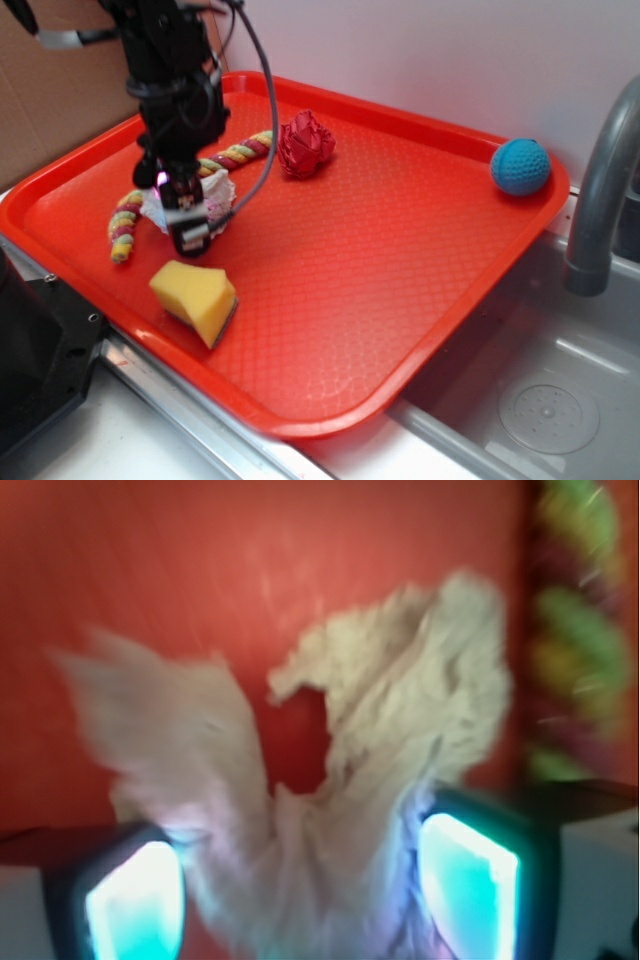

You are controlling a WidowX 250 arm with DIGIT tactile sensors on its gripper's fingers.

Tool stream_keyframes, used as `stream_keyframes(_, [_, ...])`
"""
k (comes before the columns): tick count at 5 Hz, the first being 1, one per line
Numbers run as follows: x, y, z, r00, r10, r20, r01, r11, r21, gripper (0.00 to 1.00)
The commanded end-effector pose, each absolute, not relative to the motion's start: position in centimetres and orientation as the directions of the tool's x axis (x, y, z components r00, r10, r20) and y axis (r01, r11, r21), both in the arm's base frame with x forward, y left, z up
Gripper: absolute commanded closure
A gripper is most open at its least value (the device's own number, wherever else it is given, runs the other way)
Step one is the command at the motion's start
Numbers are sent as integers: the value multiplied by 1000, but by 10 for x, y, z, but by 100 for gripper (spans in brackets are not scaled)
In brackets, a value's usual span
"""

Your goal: Grab the white paper.

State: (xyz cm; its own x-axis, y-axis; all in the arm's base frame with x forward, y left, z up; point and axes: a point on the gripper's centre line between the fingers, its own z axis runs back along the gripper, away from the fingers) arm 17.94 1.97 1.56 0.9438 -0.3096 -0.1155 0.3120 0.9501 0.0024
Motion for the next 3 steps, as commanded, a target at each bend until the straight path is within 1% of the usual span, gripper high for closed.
stream_keyframes(1, [175, 23, 9, 965, -244, -100, 250, 967, 42, 100])
stream_keyframes(2, [175, 25, 26, 976, -208, -68, 211, 977, 42, 100])
stream_keyframes(3, [180, 26, 70, 988, -154, -10, 154, 985, 78, 100])
